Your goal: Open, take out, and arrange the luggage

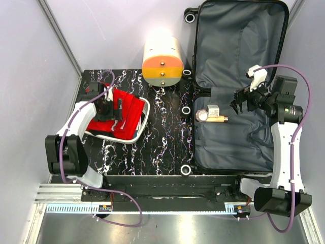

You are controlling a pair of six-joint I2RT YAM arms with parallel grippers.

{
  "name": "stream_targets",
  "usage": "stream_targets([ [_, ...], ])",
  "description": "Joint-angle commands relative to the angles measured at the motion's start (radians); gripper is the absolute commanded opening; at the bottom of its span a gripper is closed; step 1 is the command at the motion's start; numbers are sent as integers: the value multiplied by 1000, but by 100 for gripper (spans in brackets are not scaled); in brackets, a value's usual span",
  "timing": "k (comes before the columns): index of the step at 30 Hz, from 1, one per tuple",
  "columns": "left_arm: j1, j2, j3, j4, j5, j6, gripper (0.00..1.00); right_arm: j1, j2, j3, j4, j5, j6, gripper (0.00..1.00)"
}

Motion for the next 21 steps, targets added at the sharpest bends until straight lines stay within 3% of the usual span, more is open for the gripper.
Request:
stream_targets([
  [1,123,172,126,175,-66,50,99,5,-42,-15,6,30,4,100],
  [7,186,360,396,163,36,134,96,5,-47,-35,4,44,-1,100],
  [12,215,526,603,170,40,61,94,5,-32,-34,6,55,2,100],
  [16,258,620,705,210,21,-97,95,5,-32,-35,3,71,-2,100],
  [21,295,742,843,266,-12,-183,97,5,-23,-26,-26,94,-9,100],
])
